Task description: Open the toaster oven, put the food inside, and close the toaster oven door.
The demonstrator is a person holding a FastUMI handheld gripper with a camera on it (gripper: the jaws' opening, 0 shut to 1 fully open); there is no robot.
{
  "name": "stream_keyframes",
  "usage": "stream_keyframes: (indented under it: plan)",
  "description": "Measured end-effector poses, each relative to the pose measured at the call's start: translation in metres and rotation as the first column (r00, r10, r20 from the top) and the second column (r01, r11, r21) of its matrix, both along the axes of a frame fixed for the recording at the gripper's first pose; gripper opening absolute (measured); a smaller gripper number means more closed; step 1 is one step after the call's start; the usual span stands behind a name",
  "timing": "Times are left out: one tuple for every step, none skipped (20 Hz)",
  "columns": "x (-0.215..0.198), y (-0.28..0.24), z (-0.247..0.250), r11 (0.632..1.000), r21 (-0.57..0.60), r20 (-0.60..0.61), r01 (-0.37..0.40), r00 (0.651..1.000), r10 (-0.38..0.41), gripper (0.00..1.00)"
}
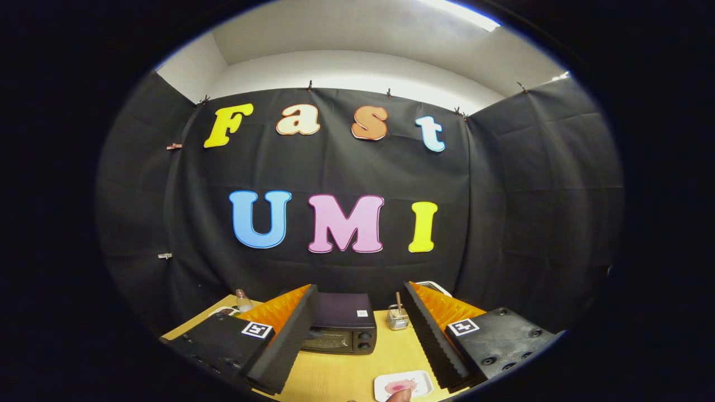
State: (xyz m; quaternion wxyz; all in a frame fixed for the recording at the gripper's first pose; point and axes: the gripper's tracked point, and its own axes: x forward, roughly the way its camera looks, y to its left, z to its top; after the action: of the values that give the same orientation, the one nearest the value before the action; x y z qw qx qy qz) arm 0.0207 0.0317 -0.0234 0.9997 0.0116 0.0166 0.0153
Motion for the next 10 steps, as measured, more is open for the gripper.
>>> stream_keyframes:
  plan:
    - [0.007, 0.009, -0.006, 1.0, -0.001, -0.007, -0.011, 1.0, 0.011, 0.98]
    - [0.015, 0.019, -0.012, 1.0, -0.002, -0.018, -0.021, 1.0, 0.021, 0.98]
    - [0.023, 0.028, -0.02, 1.0, 0.001, -0.031, -0.029, 0.999, 0.029, 0.98]
    - [0.032, 0.039, -0.031, 0.999, 0.01, -0.05, -0.041, 0.998, 0.041, 0.98]
    - [0.041, 0.05, -0.042, 0.999, 0.021, -0.072, -0.05, 0.996, 0.051, 0.98]
    - [0.05, 0.061, -0.054, 0.998, 0.029, -0.095, -0.059, 0.994, 0.062, 0.98]
    - [0.059, 0.071, -0.067, 0.997, 0.036, -0.12, -0.068, 0.99, 0.071, 0.98]
    - [0.069, 0.08, -0.082, 0.996, 0.042, -0.149, -0.073, 0.986, 0.078, 0.98]
    - [0.078, 0.087, -0.098, 0.996, 0.045, -0.179, -0.077, 0.98, 0.084, 0.98]
    - [0.088, 0.095, -0.115, 0.996, 0.049, -0.208, -0.079, 0.974, 0.087, 0.98]
